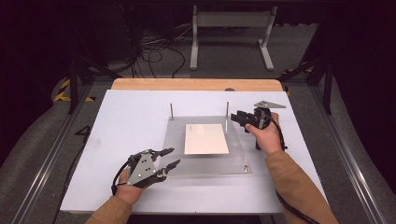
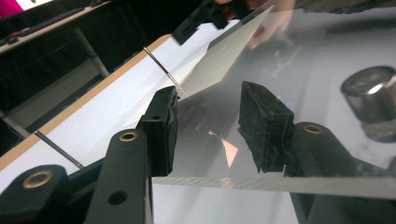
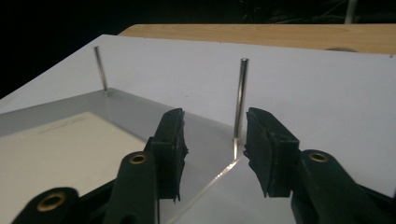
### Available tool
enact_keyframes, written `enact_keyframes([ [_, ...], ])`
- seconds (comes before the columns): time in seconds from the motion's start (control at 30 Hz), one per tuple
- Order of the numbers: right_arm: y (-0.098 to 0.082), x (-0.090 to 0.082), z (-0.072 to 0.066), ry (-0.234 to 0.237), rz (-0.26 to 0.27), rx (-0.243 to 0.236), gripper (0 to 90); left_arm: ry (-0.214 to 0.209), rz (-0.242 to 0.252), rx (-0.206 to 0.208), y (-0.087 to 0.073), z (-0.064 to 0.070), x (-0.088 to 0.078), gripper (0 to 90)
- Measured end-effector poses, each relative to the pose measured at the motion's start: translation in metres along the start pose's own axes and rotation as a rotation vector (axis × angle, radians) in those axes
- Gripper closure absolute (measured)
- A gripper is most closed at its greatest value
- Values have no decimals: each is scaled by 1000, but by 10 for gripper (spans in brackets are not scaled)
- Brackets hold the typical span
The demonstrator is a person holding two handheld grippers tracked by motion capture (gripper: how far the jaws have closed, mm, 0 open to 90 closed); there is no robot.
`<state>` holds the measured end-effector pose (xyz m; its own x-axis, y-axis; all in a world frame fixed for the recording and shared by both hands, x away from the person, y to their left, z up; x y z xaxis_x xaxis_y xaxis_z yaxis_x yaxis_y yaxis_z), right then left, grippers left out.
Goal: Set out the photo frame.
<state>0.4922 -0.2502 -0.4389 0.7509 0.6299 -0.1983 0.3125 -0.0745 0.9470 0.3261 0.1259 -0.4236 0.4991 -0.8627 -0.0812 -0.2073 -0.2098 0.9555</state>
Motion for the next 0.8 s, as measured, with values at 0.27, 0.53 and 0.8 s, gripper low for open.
enact_keyframes([
  [0.27,4,-59,-28,69,63,-79,412,-3,-7,-22,3,-2,0,555],
  [0.53,-5,-105,-55,142,47,-277,379,-7,-11,-36,6,-5,1,552],
  [0.8,-4,-129,-75,168,39,-404,359,-7,-14,-47,10,-9,1,552],
])
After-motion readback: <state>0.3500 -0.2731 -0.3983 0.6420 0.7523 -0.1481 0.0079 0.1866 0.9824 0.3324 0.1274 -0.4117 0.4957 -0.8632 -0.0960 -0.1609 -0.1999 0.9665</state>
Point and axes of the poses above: each handheld gripper's, and its own axes: x roughly forward along the jaws, y roughly out of its top, z roughly to its right, the point moved 2 cm from there along x, roughly forward along the jaws, and after that the axes turned 14 degrees about z, right-handed, at the moved point
